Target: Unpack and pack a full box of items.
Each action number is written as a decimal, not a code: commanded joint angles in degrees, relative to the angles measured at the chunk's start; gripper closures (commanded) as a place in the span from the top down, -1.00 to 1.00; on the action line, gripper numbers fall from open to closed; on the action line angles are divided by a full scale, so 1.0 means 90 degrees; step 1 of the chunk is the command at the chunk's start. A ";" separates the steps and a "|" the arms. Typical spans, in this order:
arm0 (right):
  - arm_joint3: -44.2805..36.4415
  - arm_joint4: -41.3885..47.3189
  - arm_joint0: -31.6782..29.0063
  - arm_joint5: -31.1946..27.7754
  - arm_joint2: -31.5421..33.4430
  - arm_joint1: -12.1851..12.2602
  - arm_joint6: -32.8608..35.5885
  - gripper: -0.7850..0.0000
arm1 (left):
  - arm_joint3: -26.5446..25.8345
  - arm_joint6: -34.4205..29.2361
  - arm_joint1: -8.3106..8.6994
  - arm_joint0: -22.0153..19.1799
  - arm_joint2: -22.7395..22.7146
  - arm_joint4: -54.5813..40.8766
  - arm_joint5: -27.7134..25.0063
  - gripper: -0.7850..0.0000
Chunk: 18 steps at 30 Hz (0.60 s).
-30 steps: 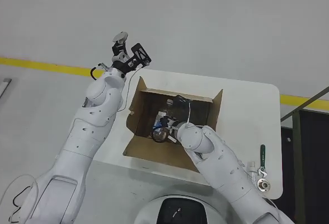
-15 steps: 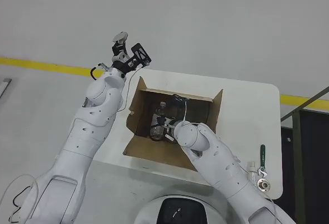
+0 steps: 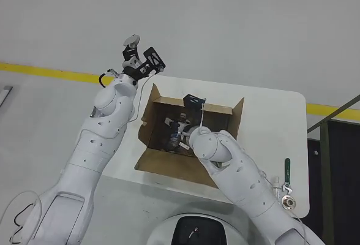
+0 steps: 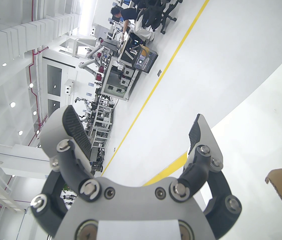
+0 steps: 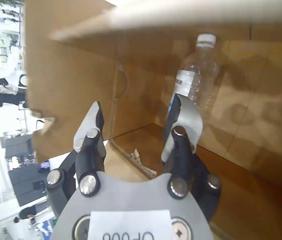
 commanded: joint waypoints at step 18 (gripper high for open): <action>-0.4563 -0.3912 -0.1415 0.0891 0.1883 0.0735 0.3431 -1.00 | 0.0000 0.0000 0.0000 0.0000 0.0000 0.0000 0.0000 1.00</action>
